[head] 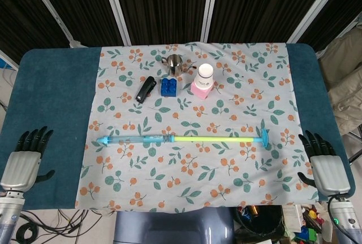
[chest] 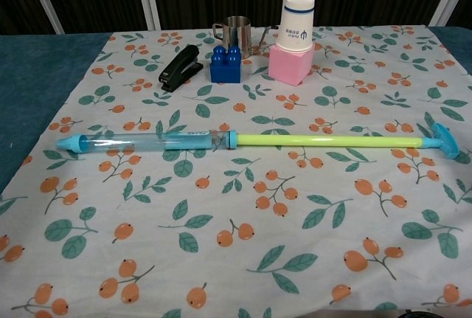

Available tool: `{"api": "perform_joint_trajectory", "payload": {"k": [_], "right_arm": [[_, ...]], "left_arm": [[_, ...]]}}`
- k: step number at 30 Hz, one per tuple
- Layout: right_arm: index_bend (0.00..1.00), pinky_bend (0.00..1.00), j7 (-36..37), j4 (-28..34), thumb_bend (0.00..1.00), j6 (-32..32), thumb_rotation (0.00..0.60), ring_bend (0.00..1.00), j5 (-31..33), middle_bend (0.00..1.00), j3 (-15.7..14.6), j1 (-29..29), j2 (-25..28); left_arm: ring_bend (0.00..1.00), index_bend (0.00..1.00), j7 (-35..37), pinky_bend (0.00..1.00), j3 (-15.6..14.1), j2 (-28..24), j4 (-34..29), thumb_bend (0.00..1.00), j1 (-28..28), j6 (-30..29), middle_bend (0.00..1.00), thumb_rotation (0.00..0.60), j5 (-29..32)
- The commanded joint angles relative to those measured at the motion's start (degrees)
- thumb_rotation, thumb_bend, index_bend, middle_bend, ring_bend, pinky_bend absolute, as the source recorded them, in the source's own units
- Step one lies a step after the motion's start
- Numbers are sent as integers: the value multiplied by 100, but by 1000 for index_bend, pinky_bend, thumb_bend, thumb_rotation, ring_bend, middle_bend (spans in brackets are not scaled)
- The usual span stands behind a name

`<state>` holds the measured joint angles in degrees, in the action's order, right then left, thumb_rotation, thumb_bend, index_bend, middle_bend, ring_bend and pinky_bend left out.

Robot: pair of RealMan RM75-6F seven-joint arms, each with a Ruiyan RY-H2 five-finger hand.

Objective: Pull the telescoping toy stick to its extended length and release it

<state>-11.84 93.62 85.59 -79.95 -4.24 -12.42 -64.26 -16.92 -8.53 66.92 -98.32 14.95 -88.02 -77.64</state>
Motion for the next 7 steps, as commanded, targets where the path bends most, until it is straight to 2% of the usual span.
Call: {"api": "perform_joint_trajectory", "payload": {"k": [1, 7], "right_arm": [[0, 135, 280, -112, 76, -19, 600, 0, -33, 0, 28, 109, -35], [0, 135, 384, -160, 76, -5, 600, 0, -121, 0, 126, 169, -83]], "left_arm": [[0, 0, 83, 42, 112, 114, 164, 32, -67, -80, 0, 600, -99], [0, 0, 133, 42, 242, 176, 154, 32, -139, 40, 0, 600, -49]]}}
